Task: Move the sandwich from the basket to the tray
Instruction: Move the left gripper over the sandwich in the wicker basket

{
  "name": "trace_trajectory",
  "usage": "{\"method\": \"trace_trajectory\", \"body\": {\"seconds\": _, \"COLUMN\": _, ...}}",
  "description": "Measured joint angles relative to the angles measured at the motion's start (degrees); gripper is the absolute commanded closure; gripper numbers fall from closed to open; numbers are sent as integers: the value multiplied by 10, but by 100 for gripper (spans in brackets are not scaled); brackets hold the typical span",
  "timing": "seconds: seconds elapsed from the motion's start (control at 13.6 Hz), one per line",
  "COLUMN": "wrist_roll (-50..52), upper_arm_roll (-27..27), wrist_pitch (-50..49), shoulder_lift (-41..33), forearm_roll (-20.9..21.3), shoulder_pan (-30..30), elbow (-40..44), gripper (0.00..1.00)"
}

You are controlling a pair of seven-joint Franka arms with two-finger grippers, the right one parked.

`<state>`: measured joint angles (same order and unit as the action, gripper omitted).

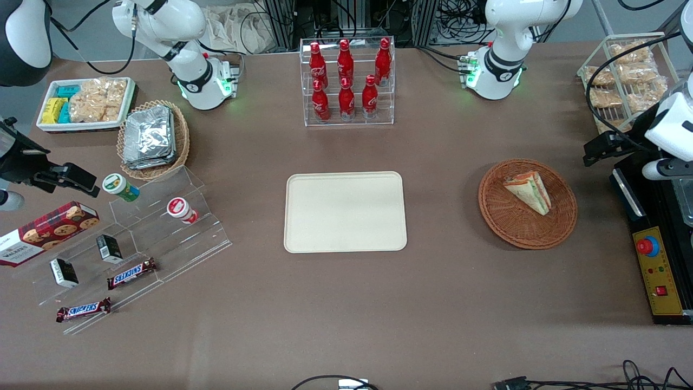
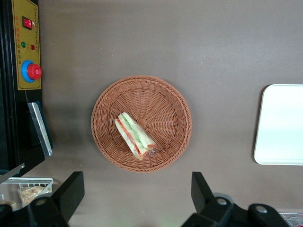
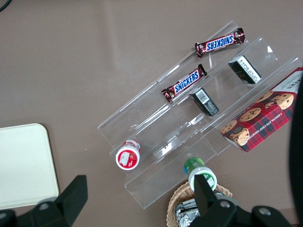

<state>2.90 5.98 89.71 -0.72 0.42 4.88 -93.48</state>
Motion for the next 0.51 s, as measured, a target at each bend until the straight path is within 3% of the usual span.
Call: {"method": "trace_trajectory", "body": {"seconds": 0.51, "wrist_roll": 48, "upper_arm_roll": -6, "wrist_pitch": -16, "shoulder_lift": 0, "forearm_roll": 1, "shoulder_pan": 7, "elbow": -5, "gripper": 0}}
